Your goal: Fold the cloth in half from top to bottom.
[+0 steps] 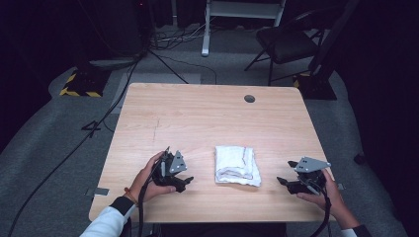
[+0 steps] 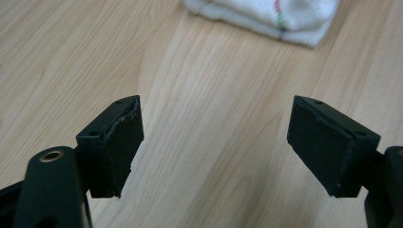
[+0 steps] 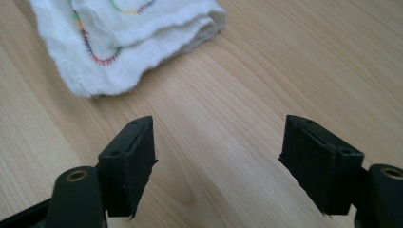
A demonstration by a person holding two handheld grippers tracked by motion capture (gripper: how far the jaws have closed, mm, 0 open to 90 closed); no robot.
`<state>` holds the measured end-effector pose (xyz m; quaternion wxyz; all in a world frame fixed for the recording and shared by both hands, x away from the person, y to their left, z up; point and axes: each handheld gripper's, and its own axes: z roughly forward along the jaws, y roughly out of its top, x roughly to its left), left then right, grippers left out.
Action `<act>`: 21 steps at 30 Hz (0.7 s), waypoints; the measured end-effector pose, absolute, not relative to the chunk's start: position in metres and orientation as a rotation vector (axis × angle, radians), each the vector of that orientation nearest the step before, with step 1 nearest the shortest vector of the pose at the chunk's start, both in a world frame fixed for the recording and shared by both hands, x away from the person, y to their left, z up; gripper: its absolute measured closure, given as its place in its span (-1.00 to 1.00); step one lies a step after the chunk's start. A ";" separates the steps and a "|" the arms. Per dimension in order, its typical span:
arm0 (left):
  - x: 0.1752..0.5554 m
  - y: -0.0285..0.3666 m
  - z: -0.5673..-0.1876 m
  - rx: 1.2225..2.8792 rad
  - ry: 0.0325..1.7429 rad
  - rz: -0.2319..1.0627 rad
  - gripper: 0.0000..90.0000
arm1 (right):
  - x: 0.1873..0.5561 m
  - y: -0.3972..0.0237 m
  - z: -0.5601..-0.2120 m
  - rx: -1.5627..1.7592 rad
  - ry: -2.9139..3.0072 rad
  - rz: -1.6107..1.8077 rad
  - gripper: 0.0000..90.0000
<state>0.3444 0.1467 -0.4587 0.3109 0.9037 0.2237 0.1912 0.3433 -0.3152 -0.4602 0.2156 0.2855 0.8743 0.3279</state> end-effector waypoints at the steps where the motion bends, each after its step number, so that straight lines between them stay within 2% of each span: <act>1: 0.344 0.151 -0.459 2.381 0.602 0.505 -0.55 | 0.343 -0.319 -0.461 0.805 2.421 0.906 -0.39; 21: 0.341 0.194 -0.479 2.367 0.751 0.550 -0.56 | 0.331 -0.389 -0.485 1.078 2.293 0.888 -0.38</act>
